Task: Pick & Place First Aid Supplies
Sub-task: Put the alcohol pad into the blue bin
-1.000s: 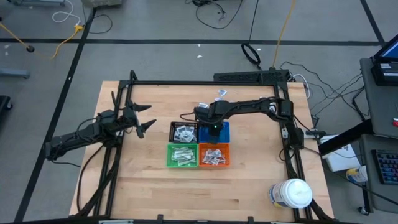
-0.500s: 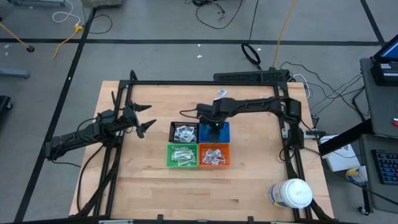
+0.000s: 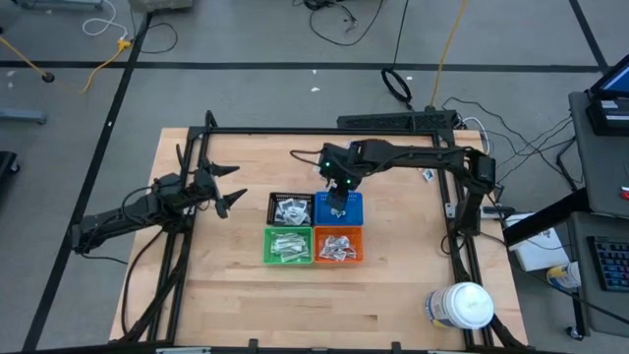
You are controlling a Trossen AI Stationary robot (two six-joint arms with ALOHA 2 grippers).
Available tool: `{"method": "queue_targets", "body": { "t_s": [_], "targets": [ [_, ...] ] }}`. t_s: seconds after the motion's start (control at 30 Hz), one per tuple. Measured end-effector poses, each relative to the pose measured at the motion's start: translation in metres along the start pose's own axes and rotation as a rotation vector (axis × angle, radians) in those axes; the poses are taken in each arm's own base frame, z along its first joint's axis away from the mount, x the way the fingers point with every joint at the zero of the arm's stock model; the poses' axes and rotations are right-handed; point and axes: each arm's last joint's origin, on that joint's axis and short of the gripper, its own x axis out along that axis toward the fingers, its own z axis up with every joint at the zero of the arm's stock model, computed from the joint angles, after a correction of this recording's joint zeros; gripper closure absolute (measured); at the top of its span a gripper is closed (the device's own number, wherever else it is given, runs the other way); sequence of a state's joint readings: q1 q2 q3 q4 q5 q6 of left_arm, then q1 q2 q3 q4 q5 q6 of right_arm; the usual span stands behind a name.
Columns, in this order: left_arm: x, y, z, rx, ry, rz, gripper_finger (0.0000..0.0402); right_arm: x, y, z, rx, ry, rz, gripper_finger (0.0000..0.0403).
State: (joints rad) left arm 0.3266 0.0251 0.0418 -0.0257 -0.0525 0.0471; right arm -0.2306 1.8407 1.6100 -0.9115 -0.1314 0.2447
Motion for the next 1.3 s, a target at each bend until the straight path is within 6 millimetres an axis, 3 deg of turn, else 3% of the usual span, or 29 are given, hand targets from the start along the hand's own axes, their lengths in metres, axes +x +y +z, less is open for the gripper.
{"method": "queue_targets", "body": {
  "t_s": [0.1, 0.27, 0.5, 0.67, 1.0, 1.3],
  "targets": [
    [0.0, 0.0, 0.0, 0.0, 0.0, 0.0, 0.0036, -0.001, -0.016, 0.0, 0.104, -0.004, -0.014, 0.0219],
    [0.0, 0.0, 0.0, 0.0, 0.0, 0.0, 0.0036, -0.016, -0.062, -0.021, 0.341, -0.029, -0.139, 0.0225],
    [0.0, 0.0, 0.0, 0.0, 0.0, 0.0, 0.0037, -0.037, -0.121, -0.068, 0.644, -0.07, -0.4, 0.0227],
    [0.0, 0.0, 0.0, 0.0, 0.0, 0.0, 0.0036, -0.044, -0.151, -0.108, 0.848, -0.068, -0.48, 0.0227],
    [0.0, 0.0, 0.0, 0.0, 0.0, 0.0, 0.0036, -0.051, -0.175, -0.178, 1.143, 0.001, -0.558, 0.0227],
    [0.0, 0.0, 0.0, 0.0, 0.0, 0.0, 0.0036, -0.049, -0.184, -0.19, 1.252, 0.019, -0.58, 0.0227]
  ]
}}
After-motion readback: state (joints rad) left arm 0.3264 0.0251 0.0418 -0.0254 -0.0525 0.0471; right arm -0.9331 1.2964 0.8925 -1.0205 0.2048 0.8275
